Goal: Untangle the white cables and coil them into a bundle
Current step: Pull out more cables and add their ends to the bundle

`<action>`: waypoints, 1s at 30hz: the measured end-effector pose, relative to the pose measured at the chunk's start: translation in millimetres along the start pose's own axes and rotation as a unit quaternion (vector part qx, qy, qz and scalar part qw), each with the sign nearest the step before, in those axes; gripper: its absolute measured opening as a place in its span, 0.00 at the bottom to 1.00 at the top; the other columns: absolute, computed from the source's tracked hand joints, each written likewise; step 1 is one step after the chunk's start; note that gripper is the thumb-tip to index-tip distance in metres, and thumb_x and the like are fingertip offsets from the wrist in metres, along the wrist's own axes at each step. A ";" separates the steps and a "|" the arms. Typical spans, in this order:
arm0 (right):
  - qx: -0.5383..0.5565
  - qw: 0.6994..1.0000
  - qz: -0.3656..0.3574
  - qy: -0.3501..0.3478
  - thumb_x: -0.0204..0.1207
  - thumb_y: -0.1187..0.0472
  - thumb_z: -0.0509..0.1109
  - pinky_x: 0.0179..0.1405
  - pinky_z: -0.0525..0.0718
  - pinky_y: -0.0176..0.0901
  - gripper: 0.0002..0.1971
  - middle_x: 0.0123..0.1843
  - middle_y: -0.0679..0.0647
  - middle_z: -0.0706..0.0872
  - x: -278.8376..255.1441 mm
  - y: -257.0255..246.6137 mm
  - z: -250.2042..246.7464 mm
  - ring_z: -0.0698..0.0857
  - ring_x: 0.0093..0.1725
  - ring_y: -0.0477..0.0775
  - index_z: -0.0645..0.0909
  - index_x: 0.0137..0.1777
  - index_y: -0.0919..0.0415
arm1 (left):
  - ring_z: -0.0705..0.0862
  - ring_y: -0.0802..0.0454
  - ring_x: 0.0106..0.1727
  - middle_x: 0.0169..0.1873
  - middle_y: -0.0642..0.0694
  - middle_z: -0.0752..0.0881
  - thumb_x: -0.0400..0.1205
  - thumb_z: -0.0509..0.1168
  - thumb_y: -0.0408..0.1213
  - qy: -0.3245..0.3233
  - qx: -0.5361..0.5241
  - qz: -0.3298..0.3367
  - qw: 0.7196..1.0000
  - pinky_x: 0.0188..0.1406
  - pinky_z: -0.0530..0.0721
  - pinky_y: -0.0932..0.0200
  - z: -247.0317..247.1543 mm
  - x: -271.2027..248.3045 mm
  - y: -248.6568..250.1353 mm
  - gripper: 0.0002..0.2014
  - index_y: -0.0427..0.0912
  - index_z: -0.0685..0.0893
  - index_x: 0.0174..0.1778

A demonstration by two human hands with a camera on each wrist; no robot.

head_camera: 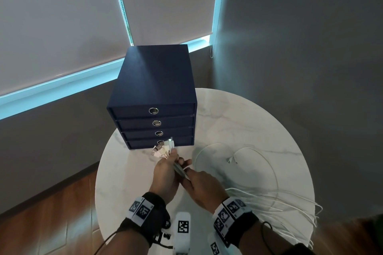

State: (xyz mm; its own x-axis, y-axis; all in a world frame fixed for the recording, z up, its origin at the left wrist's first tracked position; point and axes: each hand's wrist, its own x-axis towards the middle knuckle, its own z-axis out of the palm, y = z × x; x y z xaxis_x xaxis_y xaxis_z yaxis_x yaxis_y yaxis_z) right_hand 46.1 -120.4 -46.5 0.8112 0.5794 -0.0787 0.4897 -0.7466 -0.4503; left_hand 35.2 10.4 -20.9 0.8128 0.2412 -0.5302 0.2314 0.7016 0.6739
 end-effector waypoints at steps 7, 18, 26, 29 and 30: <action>-0.051 0.996 0.029 -0.061 0.82 0.41 0.56 0.53 0.80 0.51 0.18 0.44 0.57 0.88 -31.2 65.8 12.9 0.86 0.48 0.62 0.78 0.47 0.54 | 0.61 0.59 0.16 0.19 0.55 0.63 0.91 0.54 0.37 0.037 -0.060 0.003 0.998 0.16 0.65 0.64 -20.8 24.5 21.8 0.16 0.48 0.69 0.34; 0.073 0.964 0.093 -0.240 0.63 0.31 0.76 0.45 0.79 0.45 0.26 0.39 0.47 0.81 -40.0 99.5 -16.6 0.83 0.42 0.50 0.80 0.43 0.55 | 0.61 0.55 0.19 0.22 0.50 0.64 0.89 0.57 0.35 0.064 0.183 0.015 0.981 0.19 0.60 0.64 -48.4 29.6 -23.4 0.17 0.45 0.68 0.33; 0.060 0.970 0.231 0.038 0.78 0.57 0.70 0.49 0.78 0.44 0.04 0.49 0.56 0.86 22.0 139.4 -40.4 0.84 0.53 0.60 0.83 0.46 0.56 | 0.66 0.53 0.18 0.20 0.51 0.69 0.90 0.57 0.36 0.076 0.237 -0.009 0.968 0.21 0.64 0.63 -68.3 42.2 -43.4 0.17 0.43 0.72 0.33; 0.052 0.940 0.336 0.034 0.79 0.59 0.67 0.62 0.77 0.51 0.14 0.64 0.63 0.77 38.2 151.0 -34.7 0.81 0.62 0.67 0.78 0.61 0.63 | 0.69 0.53 0.19 0.22 0.49 0.71 0.90 0.59 0.37 0.089 0.247 -0.020 0.965 0.18 0.67 0.63 -76.9 45.6 -47.8 0.16 0.43 0.73 0.35; 0.052 0.926 0.373 0.023 0.79 0.57 0.68 0.63 0.78 0.52 0.15 0.65 0.63 0.76 40.5 151.8 -31.9 0.81 0.63 0.69 0.78 0.63 0.62 | 0.69 0.53 0.19 0.22 0.49 0.71 0.90 0.59 0.38 0.090 0.246 -0.024 0.965 0.18 0.68 0.62 -79.3 46.2 -48.4 0.16 0.43 0.73 0.35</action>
State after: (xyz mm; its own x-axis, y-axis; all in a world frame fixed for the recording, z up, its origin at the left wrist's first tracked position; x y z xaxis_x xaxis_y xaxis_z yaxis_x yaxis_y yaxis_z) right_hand 163.5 -220.7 -89.7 0.9252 -0.1001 -0.3660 -0.2434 -0.8965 -0.3701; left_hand 19.2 40.7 -118.8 0.6994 0.3604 -0.6172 0.5279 0.3217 0.7860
